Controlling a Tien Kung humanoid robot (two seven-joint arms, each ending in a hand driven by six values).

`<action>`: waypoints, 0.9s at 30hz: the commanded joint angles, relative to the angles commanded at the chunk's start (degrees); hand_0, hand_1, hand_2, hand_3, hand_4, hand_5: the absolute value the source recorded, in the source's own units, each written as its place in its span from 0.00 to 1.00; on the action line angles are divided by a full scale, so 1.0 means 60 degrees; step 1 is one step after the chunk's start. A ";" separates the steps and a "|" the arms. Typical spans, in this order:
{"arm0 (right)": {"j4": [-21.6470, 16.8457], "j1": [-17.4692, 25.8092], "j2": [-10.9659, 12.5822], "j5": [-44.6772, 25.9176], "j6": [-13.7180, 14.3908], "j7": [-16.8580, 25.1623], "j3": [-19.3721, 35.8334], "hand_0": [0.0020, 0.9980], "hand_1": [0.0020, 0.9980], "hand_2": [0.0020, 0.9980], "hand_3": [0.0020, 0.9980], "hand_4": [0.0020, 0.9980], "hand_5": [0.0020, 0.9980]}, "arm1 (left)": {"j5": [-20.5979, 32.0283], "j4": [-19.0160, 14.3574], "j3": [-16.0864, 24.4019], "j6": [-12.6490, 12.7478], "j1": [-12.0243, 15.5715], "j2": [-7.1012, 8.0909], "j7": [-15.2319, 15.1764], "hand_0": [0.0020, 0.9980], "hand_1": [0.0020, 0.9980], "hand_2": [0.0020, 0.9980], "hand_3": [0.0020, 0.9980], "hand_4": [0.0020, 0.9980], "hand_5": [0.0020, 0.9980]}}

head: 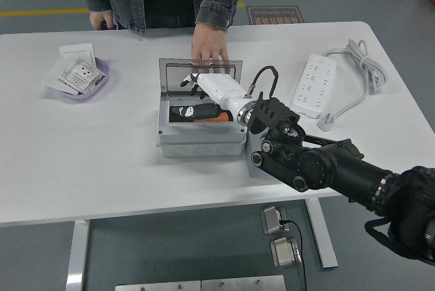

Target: Pick up the cylinder from the cube,place it in the box,flap close box

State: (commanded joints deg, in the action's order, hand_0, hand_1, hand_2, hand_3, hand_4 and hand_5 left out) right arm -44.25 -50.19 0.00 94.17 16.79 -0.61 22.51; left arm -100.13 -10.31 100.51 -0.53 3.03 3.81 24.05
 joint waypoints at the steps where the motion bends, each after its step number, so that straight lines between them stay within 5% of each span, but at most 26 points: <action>1: -0.0022 0.0009 0.0000 0.0004 0.0011 0.0003 0.0016 0.58 0.52 0.65 0.78 0.84 0.66 | -0.0005 0.0000 0.0001 -0.0002 0.0001 -0.0003 -0.0001 0.61 0.68 0.64 0.63 0.72 0.51; 10: -0.1281 0.0355 0.0052 -0.0226 0.0051 -0.0200 0.0408 0.61 0.50 0.64 0.78 0.87 0.70 | -0.0024 0.0000 0.0020 0.0004 0.0086 -0.0038 0.0002 0.61 0.68 0.64 0.63 0.72 0.51; 20: -0.3394 0.0413 0.1164 -0.0534 -0.0288 -0.0585 0.1203 0.62 0.48 0.64 0.78 0.86 0.72 | 0.0011 0.0000 0.0059 0.0032 0.0191 -0.0053 0.0029 0.61 0.68 0.63 0.63 0.72 0.50; 27: -0.2701 -0.0291 0.1158 -0.0609 -0.0415 -0.0493 0.2049 0.61 0.48 0.64 0.78 0.85 0.71 | 0.0052 0.0000 0.0005 0.0027 0.0146 -0.0064 0.0041 0.61 0.68 0.63 0.63 0.72 0.50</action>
State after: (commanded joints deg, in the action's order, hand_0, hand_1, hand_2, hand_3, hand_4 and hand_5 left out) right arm -60.46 -51.94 6.95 90.52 14.30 -3.57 34.80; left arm -99.81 -10.31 100.55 -0.37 3.90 3.43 24.30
